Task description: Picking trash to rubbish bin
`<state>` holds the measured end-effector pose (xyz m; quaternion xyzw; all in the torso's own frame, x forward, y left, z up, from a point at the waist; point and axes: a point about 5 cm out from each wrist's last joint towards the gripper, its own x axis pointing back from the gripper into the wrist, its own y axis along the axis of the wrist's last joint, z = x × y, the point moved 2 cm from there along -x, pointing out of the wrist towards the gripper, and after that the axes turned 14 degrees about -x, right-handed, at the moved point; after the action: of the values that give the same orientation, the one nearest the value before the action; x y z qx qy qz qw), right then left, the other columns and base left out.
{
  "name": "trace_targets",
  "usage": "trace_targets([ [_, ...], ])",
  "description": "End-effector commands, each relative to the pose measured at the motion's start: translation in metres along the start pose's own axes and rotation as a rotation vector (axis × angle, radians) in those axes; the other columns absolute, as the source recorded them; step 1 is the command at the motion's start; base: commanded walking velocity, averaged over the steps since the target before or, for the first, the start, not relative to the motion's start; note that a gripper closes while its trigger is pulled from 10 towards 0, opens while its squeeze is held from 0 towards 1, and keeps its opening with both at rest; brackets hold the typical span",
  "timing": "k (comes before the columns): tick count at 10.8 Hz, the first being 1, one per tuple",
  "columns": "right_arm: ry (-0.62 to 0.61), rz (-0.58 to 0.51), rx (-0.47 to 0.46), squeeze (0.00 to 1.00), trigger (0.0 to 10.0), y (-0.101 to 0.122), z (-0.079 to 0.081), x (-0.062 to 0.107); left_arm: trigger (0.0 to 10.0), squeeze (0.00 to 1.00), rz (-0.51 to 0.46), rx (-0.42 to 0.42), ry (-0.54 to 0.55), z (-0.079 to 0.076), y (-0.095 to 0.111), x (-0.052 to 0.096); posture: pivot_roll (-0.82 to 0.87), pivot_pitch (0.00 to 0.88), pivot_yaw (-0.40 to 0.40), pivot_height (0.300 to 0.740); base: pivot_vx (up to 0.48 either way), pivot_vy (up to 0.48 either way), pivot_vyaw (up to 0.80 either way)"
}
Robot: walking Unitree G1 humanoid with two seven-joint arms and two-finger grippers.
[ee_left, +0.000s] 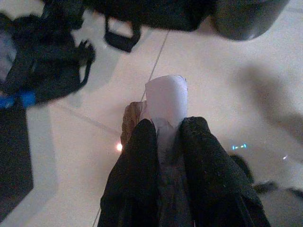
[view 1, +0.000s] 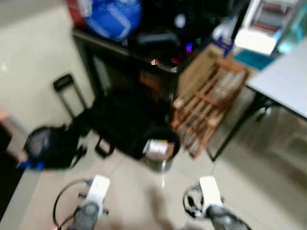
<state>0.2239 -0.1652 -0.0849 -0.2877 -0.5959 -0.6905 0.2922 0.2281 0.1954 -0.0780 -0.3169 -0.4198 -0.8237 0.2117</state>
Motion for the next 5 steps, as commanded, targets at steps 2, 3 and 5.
trace_targets([
  [2, -0.016, 0.005, -0.013, 0.00, 10.0, -0.0019, -0.0058, 0.0012, 10.0, 0.00, 0.004, 0.002, -0.011, -0.0061, -0.0002, 0.0006, 0.01, 0.137, 0.028, 0.740, 0.345, 0.000, 0.00],
  [3, -0.005, 0.003, -0.018, 0.00, 10.0, -0.0008, -0.0041, 0.0007, 10.0, 0.00, 0.007, 0.006, -0.008, -0.0057, -0.0013, 0.0009, 0.02, 0.145, 0.022, 0.740, 0.349, 0.000, -0.80],
  [5, -0.004, -0.003, -0.014, 0.00, 10.0, 0.0000, -0.0044, 0.0008, 10.0, 0.00, 0.014, 0.015, -0.003, -0.0068, -0.0033, 0.0015, 0.02, 0.153, 0.019, 0.740, 0.349, 0.000, 0.00],
])
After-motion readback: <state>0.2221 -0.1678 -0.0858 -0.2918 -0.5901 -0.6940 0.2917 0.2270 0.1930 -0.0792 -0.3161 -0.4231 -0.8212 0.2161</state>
